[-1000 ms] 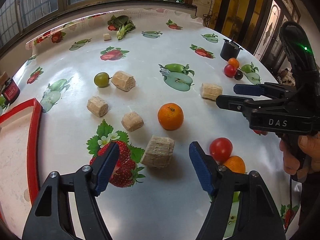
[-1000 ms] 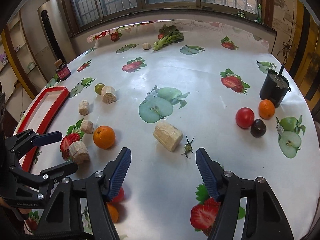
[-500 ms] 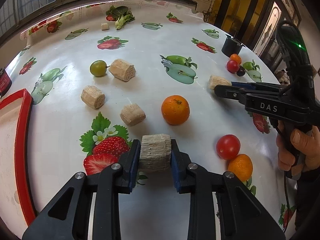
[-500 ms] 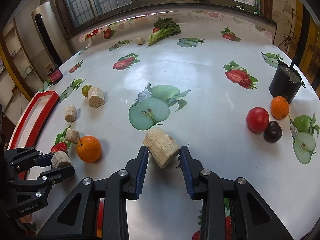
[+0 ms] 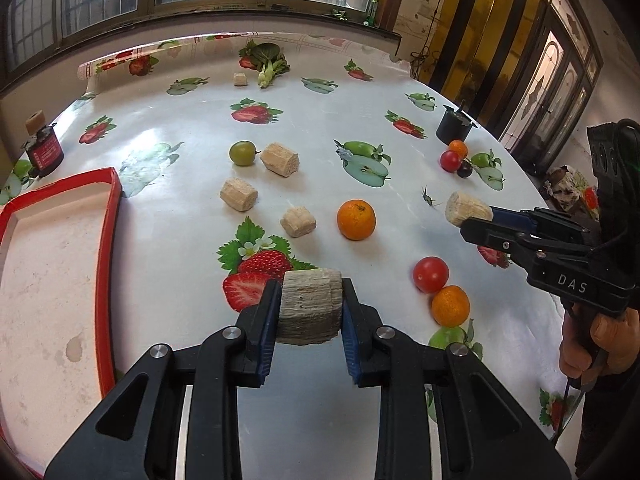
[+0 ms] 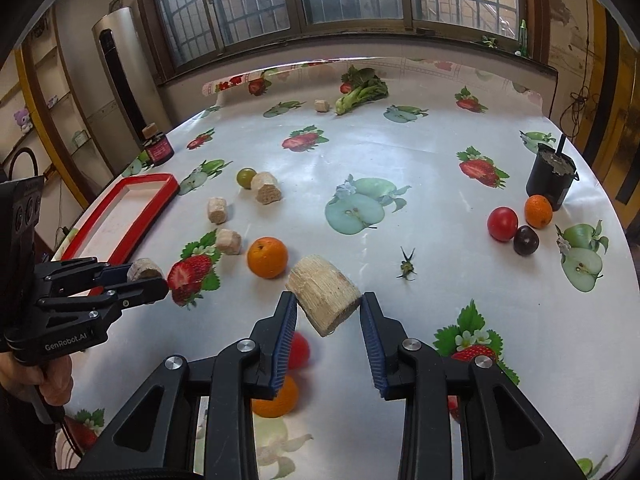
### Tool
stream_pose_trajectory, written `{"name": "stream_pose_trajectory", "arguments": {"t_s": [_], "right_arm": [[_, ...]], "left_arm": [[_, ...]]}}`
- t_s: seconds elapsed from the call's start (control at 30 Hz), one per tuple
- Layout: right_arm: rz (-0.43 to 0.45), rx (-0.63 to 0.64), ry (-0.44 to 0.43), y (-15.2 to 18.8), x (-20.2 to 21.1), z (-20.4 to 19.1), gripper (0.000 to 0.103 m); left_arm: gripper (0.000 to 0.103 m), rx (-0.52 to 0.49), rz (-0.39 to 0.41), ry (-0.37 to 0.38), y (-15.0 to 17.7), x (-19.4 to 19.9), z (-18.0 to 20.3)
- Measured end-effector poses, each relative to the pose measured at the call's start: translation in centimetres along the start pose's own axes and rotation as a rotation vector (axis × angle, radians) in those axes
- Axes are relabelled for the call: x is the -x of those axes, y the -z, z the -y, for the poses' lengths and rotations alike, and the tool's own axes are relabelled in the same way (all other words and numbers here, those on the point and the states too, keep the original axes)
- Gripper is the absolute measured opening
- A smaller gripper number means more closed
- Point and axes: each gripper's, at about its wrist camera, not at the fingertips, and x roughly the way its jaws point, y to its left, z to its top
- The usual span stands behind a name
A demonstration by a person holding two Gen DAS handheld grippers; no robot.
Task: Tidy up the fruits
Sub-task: 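Carry both held wooden blocks over the red tray and open both tools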
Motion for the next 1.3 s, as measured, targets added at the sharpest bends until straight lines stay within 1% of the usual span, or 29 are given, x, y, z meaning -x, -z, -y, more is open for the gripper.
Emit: {"name": "stream_pose_trajectory", "arguments": {"t_s": [0.23, 0.47, 0.97, 1.3], "right_arm": [[0.012, 0.047, -0.045, 0.4, 0.9, -3.7, 0.034], [0.014, 0.086, -0.092, 0.6, 0.9, -6.9, 0.034], [-0.006, 0.163, -0.188, 0.0, -0.5, -12.9, 0.034], [-0.020, 0.238, -0.274, -1.0, -2.0, -18.7, 0.033]], "left_arm": [[0.026, 0.030, 0.031, -0.024, 1.2, 2.4, -1.7], [0.026, 0.057, 0.054, -0.078, 2.5, 4.4, -3.8], [0.026, 0.163, 0.070, -0.182, 5.2, 7.8, -9.9], [0.026, 0.249, 0.082, -0.229, 6.9, 9.4, -13.9]]}}
